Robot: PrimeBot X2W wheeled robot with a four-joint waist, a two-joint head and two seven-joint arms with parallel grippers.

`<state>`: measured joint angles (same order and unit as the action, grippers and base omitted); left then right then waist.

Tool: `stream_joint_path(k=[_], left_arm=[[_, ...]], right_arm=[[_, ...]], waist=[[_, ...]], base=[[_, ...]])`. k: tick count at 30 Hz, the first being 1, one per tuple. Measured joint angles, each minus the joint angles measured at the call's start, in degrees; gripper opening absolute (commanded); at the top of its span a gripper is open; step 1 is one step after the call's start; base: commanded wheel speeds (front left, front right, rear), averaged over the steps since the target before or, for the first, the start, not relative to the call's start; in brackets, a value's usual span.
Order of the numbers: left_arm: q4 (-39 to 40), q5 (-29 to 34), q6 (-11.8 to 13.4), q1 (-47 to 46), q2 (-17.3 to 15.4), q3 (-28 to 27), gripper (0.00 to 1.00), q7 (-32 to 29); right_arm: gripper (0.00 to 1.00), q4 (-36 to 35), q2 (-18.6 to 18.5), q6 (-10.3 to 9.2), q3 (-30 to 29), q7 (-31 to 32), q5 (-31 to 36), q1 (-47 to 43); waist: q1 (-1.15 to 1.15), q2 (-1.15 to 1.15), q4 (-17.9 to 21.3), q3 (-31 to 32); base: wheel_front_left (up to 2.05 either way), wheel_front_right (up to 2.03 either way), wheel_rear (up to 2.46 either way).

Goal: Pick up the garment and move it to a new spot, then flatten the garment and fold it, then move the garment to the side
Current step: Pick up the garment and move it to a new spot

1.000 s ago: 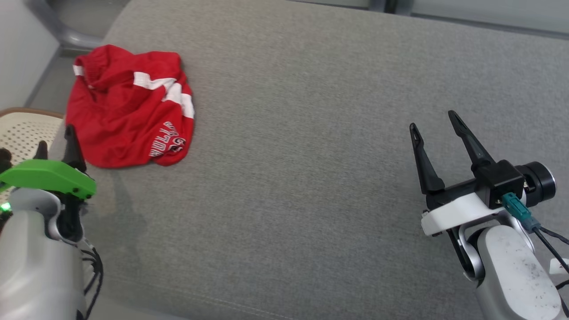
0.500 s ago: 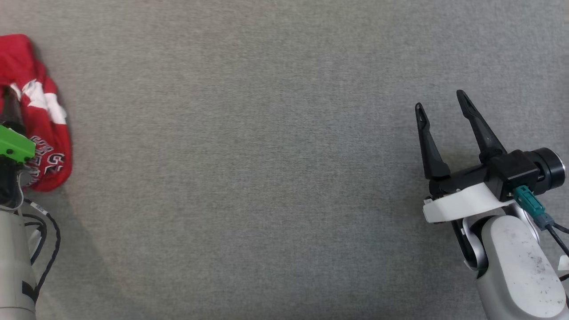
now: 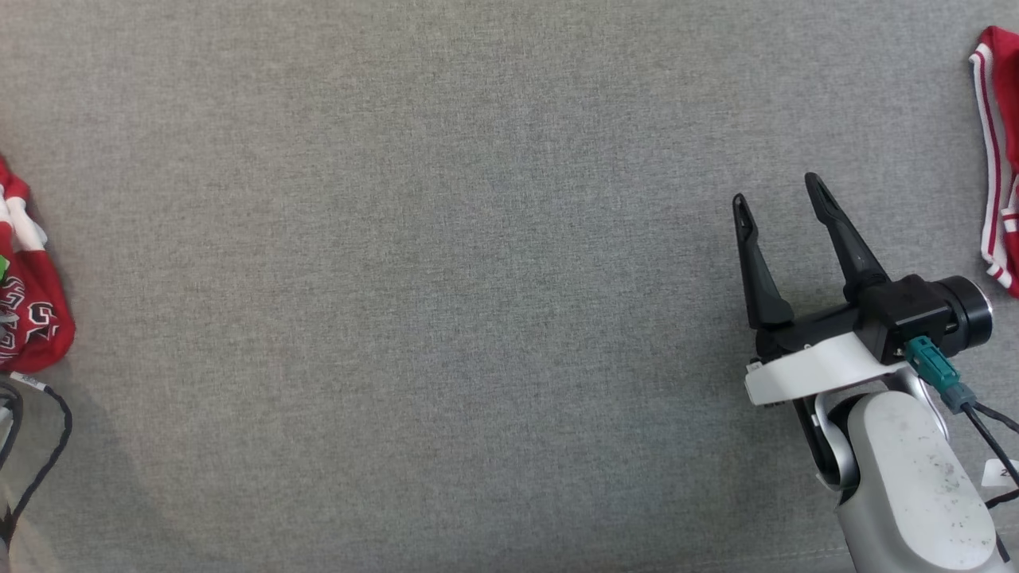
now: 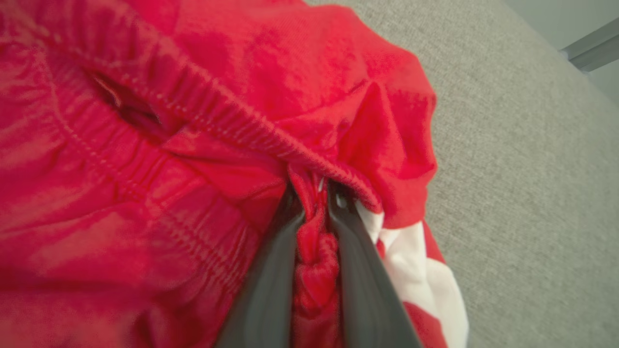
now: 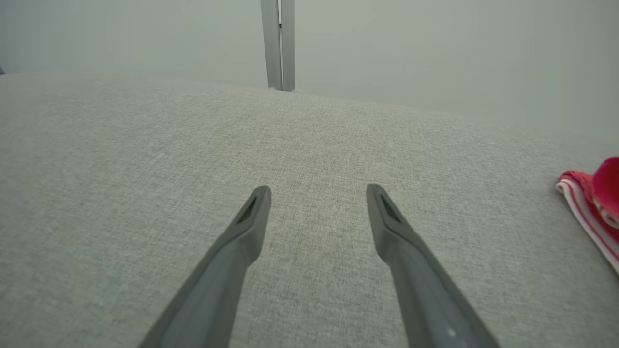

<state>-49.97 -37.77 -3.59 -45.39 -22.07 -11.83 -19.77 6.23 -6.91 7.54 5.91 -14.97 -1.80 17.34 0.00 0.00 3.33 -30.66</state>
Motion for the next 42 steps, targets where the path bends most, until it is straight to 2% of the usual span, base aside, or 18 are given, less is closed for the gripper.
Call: stream_joint_path(k=[8,15,20,27,31,37,40,42], left_arm=[[9.3,-1.5,-0.7,5.5,0.3,-1.1,0.00,-0.3],[24.3,-2.5,-0.1,6.9,-0.8,-1.3,0.00,-4.3],[36.3,-4.0,0.6,7.4,0.2,0.1,0.00,-8.2],[50.2,-6.1,0.5,7.4,5.3,6.1,0.00,-12.6],[54.5,-6.2,0.2,7.8,8.7,10.7,0.00,-14.0],[55.7,-6.1,-0.5,10.1,14.4,17.1,0.00,-12.4],[53.7,-2.9,-1.3,11.4,15.8,21.4,0.00,-9.4],[51.1,-4.5,-1.5,12.7,17.6,23.2,0.00,-7.4]], right_arm=[[1.00,1.6,1.5,0.00,0.8,0.0,-1.4,-0.1],[1.00,2.5,3.0,0.00,0.4,0.0,-2.2,-1.6],[1.00,2.9,3.7,0.00,0.2,0.0,-2.9,-2.5],[1.00,2.7,3.9,0.00,-2.3,-0.1,-3.1,-4.2],[1.00,2.1,3.9,0.00,-3.5,-0.1,-3.0,-4.8],[1.00,1.5,4.0,0.00,-4.1,-0.1,-2.6,-5.5],[1.00,1.3,4.0,0.00,-3.9,-0.1,-3.1,-5.7],[1.00,1.1,4.0,0.00,-3.9,-0.1,-3.7,-5.7]], waist=[[0.01,0.00,-0.9,6.1],[0.00,0.00,-1.3,12.3],[0.00,0.00,-1.1,16.6],[0.00,0.00,1.2,20.3],[0.00,0.00,3.9,21.2],[0.00,0.00,9.0,21.4],[0.00,0.00,11.7,21.1],[0.00,0.00,13.3,20.7]], base=[[0.00,0.00,0.00],[0.00,0.00,0.00],[0.00,0.00,0.00],[0.00,0.00,0.00],[0.00,0.00,0.00],[0.00,0.00,0.00],[0.00,0.00,0.00],[0.00,0.00,0.00]])
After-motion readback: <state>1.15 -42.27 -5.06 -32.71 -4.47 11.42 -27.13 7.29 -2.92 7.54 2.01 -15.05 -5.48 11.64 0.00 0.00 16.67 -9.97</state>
